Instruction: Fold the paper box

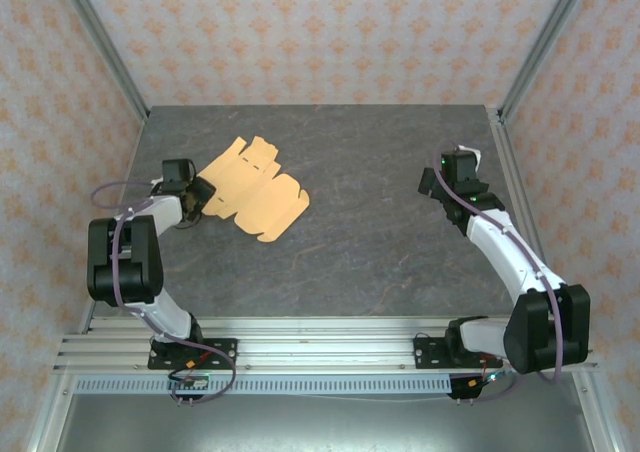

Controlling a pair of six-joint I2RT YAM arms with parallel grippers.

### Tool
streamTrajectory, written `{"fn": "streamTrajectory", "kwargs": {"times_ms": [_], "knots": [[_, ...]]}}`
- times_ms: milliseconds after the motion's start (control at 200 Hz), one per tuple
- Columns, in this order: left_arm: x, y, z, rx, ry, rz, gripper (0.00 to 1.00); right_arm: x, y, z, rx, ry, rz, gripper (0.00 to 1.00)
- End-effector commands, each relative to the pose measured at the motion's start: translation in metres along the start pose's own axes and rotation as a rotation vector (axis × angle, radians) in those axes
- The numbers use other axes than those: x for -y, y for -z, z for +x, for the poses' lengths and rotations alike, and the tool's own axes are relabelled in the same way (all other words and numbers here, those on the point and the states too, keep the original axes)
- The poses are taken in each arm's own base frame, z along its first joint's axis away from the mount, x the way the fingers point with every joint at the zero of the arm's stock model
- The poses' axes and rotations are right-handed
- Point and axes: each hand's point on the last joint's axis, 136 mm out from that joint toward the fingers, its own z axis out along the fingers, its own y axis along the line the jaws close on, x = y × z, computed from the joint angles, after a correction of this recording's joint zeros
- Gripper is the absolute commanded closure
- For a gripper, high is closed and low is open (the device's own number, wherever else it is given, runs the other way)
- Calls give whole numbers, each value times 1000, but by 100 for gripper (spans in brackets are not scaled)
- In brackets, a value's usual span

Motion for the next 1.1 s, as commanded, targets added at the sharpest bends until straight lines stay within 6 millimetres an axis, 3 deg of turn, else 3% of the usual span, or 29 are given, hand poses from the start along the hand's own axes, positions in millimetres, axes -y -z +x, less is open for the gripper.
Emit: {"fn": "streamTrajectory", "kwargs": {"times_ms": [0, 300, 475, 626, 866, 1096], "knots": [[7, -3, -1, 6, -35, -9, 52, -4, 5, -7, 1, -7, -12, 1], [28, -8, 2, 1, -158, -4, 100, -9, 7, -6, -3, -8, -41, 1], [70, -5, 5, -8, -322, 84, 100, -16, 9, -6, -12, -20, -85, 1], [119, 2, 18, -13, -512, 209, 100, -30, 10, -3, -39, -36, -162, 1], [195, 20, 69, -39, -800, 412, 100, -62, 11, 1, -92, -59, -330, 1], [242, 46, 113, -56, -913, 649, 100, -84, 14, 4, -111, -46, -456, 1]]}}
